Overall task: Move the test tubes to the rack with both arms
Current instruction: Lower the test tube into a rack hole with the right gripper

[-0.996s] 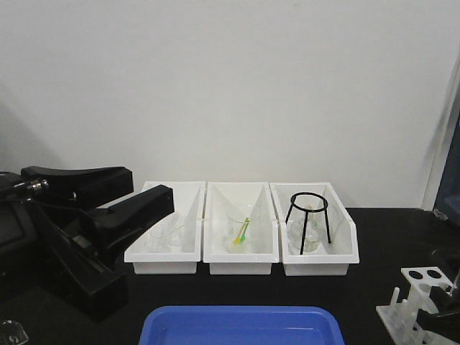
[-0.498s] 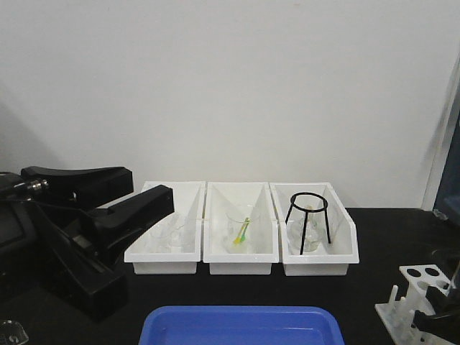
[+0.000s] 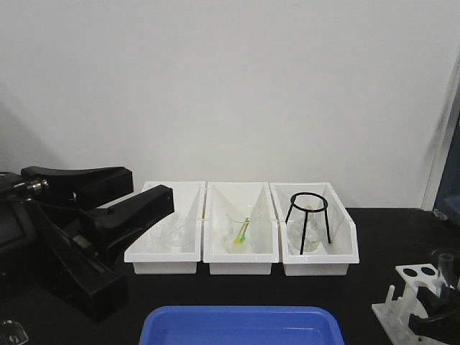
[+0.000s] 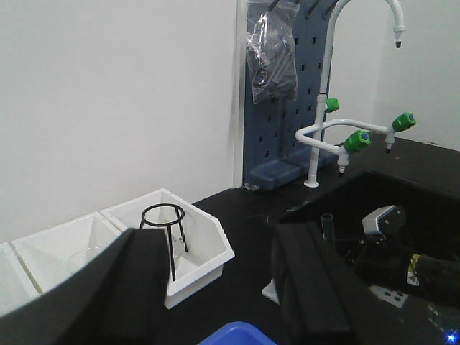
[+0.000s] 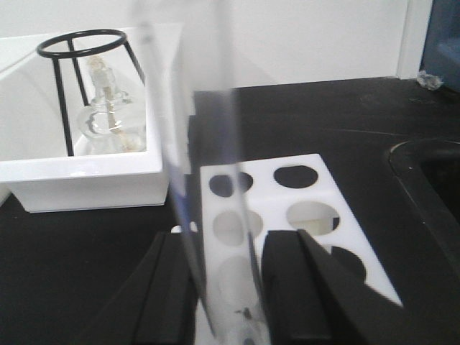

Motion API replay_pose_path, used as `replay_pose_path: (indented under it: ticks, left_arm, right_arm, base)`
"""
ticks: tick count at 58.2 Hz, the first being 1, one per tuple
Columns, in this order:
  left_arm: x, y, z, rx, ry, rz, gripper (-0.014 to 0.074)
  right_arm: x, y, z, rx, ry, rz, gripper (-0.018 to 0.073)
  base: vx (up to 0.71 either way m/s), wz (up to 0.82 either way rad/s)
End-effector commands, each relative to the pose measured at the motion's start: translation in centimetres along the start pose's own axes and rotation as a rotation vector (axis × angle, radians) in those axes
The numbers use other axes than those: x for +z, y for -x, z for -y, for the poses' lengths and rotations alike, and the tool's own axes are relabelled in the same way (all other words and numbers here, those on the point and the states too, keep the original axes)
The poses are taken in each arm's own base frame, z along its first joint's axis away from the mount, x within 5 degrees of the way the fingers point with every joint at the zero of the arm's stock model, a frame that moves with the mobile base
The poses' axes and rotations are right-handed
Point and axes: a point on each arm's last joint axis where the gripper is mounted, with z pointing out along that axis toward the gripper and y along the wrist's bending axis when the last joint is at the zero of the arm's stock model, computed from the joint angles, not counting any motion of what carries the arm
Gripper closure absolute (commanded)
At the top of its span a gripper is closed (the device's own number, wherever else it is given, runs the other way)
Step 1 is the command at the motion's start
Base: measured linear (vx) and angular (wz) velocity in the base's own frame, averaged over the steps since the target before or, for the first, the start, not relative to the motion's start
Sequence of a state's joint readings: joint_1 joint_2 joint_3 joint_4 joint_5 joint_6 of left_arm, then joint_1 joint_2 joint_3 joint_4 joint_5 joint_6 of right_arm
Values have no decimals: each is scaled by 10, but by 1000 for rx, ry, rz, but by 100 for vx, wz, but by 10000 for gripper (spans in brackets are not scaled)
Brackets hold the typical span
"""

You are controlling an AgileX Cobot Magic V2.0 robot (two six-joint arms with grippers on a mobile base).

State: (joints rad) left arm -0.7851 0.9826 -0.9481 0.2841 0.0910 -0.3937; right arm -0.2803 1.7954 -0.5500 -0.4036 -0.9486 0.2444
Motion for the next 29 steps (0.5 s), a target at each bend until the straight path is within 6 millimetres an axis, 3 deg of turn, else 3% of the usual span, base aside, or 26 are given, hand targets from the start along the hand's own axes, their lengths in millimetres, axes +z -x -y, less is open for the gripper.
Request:
replay_pose_path:
  ticks: [1, 15, 29]
  left_arm:
    - [-7, 22, 4, -6, -34, 119, 161]
    - [-7, 22, 4, -6, -34, 119, 161]
    - [-7, 22, 4, -6, -34, 119, 161]
  right_arm:
    - [0, 13, -1, -24, 13, 64, 196]
    - [-2, 19, -2, -25, 25, 120, 195]
    - [-19, 61, -8, -46, 40, 359, 195]
  base:
    - [0, 0]
    - [0, 0]
    - [0, 0]
